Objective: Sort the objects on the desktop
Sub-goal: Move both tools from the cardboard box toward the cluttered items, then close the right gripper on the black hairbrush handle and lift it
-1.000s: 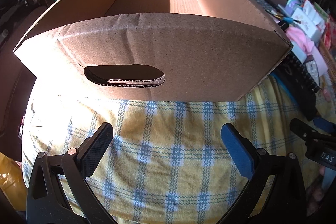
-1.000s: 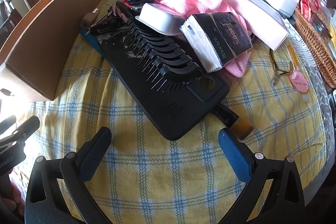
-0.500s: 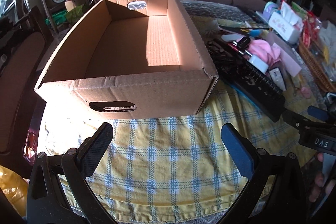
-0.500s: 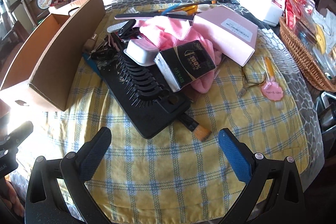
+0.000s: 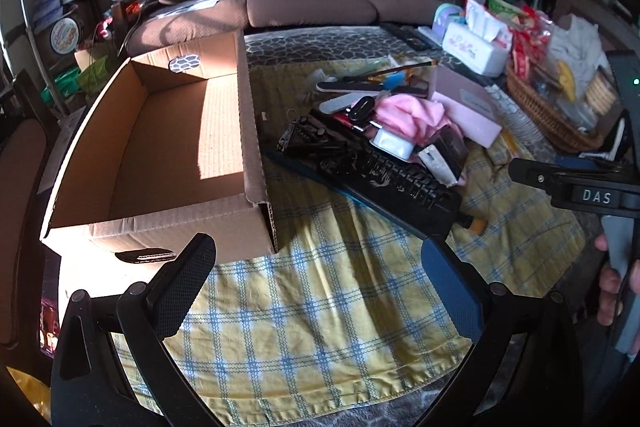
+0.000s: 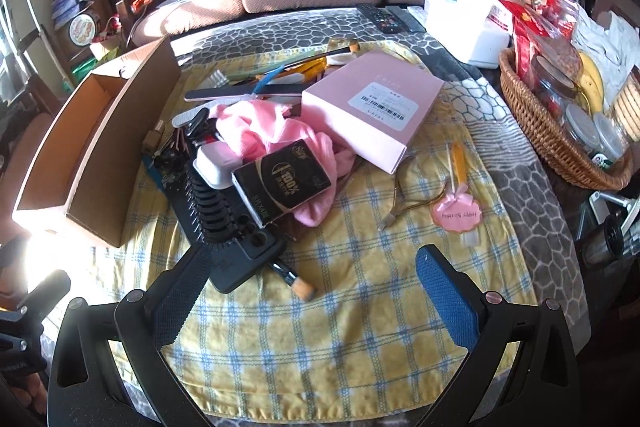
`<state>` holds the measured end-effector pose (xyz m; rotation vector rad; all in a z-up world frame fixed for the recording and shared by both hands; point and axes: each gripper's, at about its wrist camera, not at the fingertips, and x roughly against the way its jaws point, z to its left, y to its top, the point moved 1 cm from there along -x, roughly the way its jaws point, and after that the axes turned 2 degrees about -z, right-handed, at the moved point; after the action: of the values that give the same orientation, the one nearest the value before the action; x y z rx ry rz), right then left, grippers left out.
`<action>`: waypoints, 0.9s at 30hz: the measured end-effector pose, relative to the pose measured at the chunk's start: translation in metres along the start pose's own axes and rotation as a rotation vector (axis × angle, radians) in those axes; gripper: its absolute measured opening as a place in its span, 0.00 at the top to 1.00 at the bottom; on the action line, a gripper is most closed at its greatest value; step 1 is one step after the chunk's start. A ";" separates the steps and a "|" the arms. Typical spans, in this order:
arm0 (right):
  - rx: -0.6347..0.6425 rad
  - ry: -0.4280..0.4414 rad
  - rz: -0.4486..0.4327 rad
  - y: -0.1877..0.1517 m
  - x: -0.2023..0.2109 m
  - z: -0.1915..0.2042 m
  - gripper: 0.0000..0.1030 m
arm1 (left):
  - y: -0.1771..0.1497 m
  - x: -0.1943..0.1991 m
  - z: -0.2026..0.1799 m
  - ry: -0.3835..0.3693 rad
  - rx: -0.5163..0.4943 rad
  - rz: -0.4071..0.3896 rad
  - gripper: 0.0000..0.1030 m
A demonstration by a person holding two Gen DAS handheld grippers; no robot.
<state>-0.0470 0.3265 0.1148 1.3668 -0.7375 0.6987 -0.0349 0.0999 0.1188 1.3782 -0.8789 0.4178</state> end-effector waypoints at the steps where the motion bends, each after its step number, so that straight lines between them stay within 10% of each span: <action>1: -0.007 0.016 -0.001 0.003 0.001 -0.006 0.00 | 0.001 -0.001 -0.006 -0.012 -0.007 0.001 0.00; 27: -0.162 0.165 0.041 0.011 -0.027 -0.075 0.01 | 0.027 -0.100 -0.088 -0.041 -0.013 0.119 0.05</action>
<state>-0.0675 0.4021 0.0955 1.1348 -0.6771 0.7579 -0.0916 0.2119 0.0671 1.3303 -0.9992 0.4757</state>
